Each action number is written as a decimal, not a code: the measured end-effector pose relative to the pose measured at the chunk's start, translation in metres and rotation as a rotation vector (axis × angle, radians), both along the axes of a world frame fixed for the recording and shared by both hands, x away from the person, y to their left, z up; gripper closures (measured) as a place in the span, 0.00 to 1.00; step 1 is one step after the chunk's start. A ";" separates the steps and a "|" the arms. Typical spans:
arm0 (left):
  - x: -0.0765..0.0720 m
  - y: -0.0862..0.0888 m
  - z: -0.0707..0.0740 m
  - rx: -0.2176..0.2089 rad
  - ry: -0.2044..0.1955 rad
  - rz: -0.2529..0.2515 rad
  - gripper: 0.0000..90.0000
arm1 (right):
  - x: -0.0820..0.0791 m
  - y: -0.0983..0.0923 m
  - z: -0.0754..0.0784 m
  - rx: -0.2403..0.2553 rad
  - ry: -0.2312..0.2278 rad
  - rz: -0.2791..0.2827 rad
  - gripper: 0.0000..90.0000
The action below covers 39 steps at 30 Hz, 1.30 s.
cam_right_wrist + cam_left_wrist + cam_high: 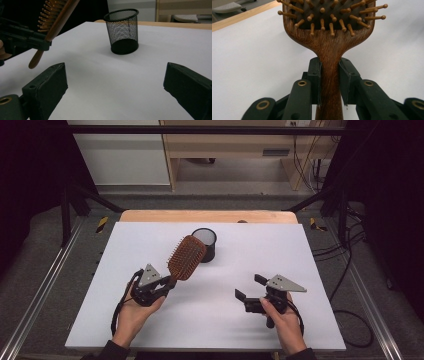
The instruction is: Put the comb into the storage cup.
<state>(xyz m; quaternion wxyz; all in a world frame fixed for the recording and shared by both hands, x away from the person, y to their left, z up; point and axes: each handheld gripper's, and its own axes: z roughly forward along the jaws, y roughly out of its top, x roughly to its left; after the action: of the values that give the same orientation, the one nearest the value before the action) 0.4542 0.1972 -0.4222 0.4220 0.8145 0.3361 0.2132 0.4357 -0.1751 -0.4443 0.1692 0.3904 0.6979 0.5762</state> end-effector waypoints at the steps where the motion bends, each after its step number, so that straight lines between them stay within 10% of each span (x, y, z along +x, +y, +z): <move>1: 0.000 0.001 0.000 -0.004 0.002 0.000 0.81 | 0.002 0.003 0.001 0.005 0.004 0.004 0.06; 18: -0.004 -0.002 0.000 -0.016 -0.024 0.000 0.81 | 0.027 0.084 0.017 0.126 0.087 0.126 0.07; 39: -0.015 -0.020 0.002 -0.015 -0.091 -0.058 0.81 | 0.031 0.118 0.031 0.154 0.086 0.149 0.07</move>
<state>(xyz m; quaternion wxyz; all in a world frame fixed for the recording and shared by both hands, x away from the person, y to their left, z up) 0.4387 0.1774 -0.4199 0.4489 0.8102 0.2944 0.2354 0.4666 -0.0571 -0.4133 0.0653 0.3736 0.6852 0.6218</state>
